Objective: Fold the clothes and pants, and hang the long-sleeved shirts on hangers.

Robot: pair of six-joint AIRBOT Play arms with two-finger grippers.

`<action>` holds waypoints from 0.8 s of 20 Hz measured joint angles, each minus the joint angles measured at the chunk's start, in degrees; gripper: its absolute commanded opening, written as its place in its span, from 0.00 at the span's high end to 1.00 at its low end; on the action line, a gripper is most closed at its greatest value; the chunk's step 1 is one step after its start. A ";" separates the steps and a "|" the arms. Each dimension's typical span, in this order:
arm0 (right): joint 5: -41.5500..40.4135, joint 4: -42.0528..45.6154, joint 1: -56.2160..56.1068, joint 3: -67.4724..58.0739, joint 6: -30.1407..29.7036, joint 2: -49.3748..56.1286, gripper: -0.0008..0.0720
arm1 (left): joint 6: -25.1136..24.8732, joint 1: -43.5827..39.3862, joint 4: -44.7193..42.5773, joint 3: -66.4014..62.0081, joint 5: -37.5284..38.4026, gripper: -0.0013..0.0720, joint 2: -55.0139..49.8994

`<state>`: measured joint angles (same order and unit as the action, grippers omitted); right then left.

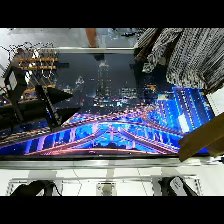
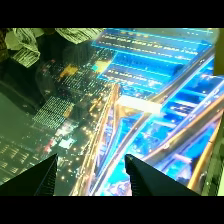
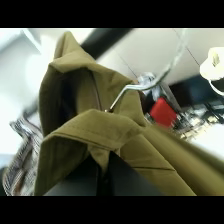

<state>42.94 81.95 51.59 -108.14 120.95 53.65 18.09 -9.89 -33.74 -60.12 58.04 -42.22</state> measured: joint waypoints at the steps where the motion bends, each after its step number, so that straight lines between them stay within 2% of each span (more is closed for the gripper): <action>1: -0.42 0.28 0.04 0.00 0.76 0.20 0.95 | -0.02 -0.02 0.00 0.00 0.11 0.30 0.00; 9: 10.99 0.28 0.11 0.44 -2.08 1.66 0.95 | 1.55 -0.02 0.00 0.00 0.24 0.30 0.00; 16: 23.02 -3.65 0.17 0.57 -14.19 2.29 0.95 | 2.56 -0.02 0.00 0.00 0.26 0.30 0.02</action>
<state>65.95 78.30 51.77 -107.57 106.76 55.94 20.64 -9.91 -33.74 -60.12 58.30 -42.19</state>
